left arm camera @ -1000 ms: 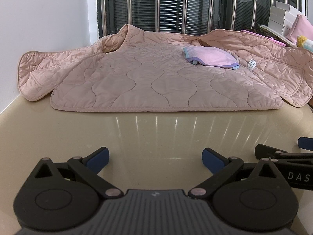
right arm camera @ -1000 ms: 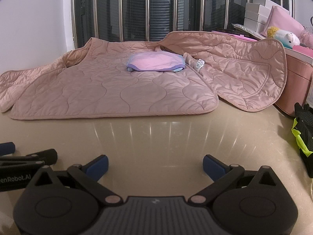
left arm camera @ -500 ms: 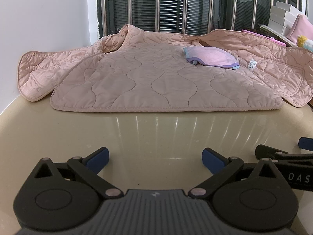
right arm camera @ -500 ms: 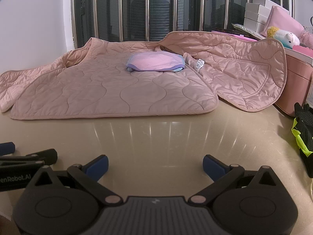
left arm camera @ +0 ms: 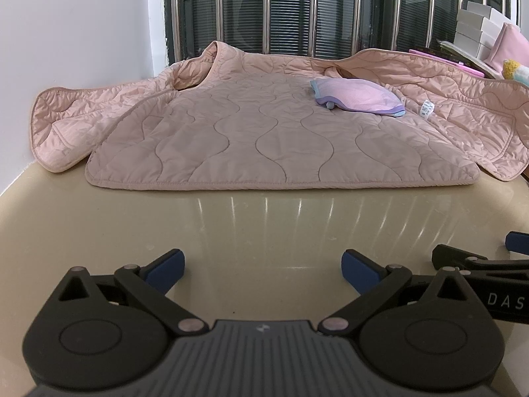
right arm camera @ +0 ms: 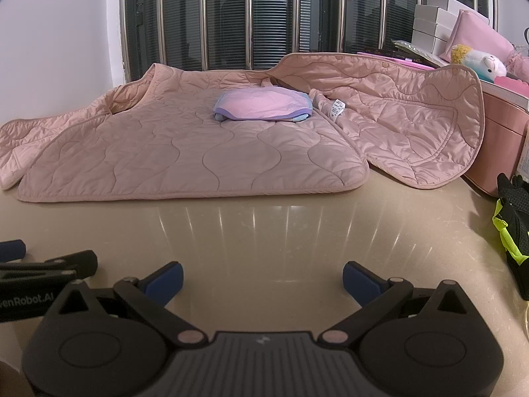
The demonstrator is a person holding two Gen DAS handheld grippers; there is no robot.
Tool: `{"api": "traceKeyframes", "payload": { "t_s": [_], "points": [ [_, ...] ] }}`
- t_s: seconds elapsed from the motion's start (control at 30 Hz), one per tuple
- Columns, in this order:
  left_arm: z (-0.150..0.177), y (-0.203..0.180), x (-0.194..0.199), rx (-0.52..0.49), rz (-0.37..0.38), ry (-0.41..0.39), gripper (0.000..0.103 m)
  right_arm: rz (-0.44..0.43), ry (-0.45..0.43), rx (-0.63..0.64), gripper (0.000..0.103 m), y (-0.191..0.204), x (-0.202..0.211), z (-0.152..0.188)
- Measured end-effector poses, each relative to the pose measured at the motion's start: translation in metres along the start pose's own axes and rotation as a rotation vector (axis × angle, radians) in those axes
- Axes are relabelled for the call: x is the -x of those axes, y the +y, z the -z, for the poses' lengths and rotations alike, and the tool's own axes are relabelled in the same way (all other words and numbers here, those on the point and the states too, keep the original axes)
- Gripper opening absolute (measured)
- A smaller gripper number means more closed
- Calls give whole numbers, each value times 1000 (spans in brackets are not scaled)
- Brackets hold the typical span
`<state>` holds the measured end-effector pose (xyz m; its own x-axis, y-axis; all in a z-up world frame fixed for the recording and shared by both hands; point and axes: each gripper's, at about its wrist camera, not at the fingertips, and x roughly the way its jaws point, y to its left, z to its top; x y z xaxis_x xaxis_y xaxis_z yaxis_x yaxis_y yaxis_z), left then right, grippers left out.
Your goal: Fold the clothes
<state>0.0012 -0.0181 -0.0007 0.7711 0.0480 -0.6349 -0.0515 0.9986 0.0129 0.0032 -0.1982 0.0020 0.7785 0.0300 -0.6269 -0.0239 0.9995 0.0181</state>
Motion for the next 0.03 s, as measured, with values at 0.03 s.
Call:
{"api": "traceKeyframes", "payload": {
  "t_s": [0.03],
  "points": [
    [0, 0, 0, 0, -2, -1, 102, 0, 0, 0, 103, 0, 0, 0]
  ]
}}
